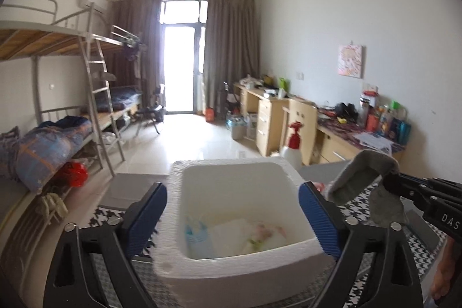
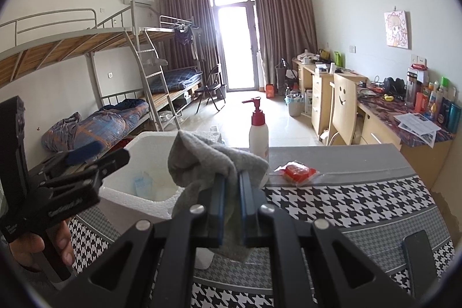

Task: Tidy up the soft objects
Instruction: 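Carry the white stick with the left tool while the right tool carries the grey cloth over the foam box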

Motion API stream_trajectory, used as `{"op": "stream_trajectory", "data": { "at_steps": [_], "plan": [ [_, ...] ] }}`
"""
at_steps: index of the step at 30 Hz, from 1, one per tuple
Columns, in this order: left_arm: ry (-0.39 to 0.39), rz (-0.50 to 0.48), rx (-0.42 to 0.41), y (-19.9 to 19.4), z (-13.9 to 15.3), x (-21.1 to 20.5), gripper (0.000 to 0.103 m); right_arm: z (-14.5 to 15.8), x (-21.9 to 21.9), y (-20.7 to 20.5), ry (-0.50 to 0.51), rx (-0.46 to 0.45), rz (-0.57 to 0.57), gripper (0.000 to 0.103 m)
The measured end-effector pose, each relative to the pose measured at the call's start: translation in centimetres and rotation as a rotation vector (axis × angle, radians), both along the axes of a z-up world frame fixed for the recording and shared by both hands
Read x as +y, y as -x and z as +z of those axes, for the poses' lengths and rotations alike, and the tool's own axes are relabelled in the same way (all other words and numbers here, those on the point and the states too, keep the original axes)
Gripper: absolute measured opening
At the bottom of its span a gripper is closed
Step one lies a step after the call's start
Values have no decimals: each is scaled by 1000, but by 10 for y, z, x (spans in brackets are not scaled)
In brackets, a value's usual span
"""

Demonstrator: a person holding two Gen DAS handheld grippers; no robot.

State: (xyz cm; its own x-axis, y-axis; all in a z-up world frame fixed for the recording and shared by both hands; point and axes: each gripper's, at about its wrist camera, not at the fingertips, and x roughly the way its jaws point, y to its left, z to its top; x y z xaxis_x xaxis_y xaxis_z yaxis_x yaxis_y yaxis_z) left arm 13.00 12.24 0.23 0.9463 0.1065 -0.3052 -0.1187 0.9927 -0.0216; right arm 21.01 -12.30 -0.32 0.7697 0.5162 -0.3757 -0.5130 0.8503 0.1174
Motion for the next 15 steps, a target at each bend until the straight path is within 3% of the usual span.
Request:
{"op": "stream_trajectory", "data": {
  "at_steps": [2,15],
  "plan": [
    [6,8,2,3,0,5,102,0,0,0,1,0,2,11],
    [-6,25,5,16,-1,23,102,8,25,-1,21,-10,37,11]
  ]
}}
